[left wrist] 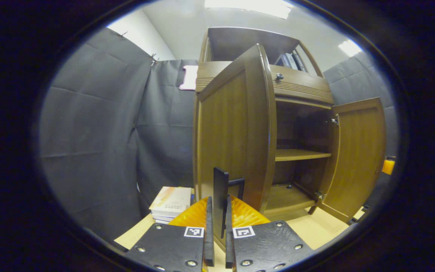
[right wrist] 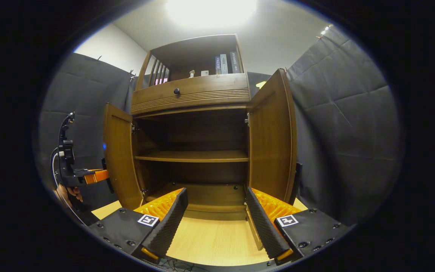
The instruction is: Open the right door of the double-door shoe cabinet with the right hand, and open the left door with the left hand.
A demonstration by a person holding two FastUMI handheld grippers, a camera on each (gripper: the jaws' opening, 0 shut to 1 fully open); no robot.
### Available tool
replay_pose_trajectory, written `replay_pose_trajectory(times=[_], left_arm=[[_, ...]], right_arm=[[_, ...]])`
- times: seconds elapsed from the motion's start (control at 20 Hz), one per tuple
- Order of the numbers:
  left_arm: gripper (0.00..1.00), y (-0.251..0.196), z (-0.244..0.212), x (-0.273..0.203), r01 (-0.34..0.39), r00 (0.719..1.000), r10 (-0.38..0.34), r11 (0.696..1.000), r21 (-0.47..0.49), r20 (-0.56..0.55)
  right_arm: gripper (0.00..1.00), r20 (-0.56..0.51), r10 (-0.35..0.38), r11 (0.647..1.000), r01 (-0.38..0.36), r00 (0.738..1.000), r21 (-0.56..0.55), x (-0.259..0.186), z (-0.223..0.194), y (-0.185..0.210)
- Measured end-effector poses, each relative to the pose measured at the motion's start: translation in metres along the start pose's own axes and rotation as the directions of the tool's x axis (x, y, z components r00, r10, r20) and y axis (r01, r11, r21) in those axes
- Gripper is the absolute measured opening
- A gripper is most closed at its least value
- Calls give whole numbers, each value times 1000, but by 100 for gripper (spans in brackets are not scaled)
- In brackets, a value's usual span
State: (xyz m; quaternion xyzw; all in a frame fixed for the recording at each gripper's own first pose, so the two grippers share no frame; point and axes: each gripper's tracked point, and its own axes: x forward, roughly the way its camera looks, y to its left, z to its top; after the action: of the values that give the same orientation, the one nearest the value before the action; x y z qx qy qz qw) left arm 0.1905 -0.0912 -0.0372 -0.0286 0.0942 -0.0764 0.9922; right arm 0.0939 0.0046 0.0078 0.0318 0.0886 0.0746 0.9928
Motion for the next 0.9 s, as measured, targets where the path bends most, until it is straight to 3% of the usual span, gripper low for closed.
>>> replay_pose_trajectory(times=[0.75, 0.9], left_arm=[[14, 9, 2, -8, -118, 993, 117, 992, 44, 18], [12, 5, 2, -9, -89, 996, 88, 995, 43, 26]], right_arm=[[96, 6, 57, 998, -57, 998, -5, 22, 3, 42], [96, 14, 42, 999, -42, 999, -6, 26, 5, 48]])
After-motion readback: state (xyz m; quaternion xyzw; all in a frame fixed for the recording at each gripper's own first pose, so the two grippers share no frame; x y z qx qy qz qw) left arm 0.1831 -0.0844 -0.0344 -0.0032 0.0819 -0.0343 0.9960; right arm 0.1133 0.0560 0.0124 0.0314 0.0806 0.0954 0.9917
